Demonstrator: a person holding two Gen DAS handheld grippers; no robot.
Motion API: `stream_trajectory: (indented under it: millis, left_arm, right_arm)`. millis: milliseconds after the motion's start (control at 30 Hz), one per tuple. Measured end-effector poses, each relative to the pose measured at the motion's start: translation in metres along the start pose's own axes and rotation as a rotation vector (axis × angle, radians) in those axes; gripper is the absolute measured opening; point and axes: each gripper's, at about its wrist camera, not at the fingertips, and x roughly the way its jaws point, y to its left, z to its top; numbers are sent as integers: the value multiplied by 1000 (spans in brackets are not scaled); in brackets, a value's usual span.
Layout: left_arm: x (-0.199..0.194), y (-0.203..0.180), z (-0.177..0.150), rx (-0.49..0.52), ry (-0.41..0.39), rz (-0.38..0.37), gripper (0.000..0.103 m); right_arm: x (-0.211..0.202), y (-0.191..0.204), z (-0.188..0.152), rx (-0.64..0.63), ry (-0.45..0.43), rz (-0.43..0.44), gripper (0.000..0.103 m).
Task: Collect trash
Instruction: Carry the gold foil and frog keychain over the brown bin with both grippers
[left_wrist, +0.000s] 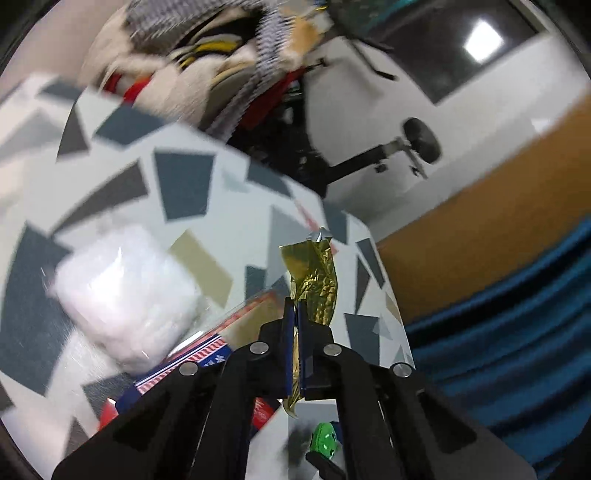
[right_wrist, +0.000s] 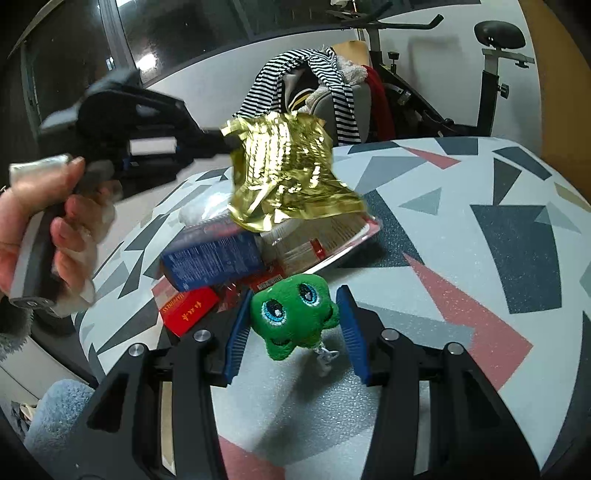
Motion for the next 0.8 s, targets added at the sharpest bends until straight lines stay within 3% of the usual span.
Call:
stream_trajectory:
  millis: [300,567,800]
  left_arm:
    - [-86,-26,-27,207,-38,14,2]
    - [-165,-7,-93,266,-62,60,2]
    - [-206,6,-156,310,-65,99,2]
  right_arm:
    - [-32,19,11,-40,-19,2,48]
    - [-65,58,0,-126,0,8,48]
    - [-84,88,-25,-166,24,21,48]
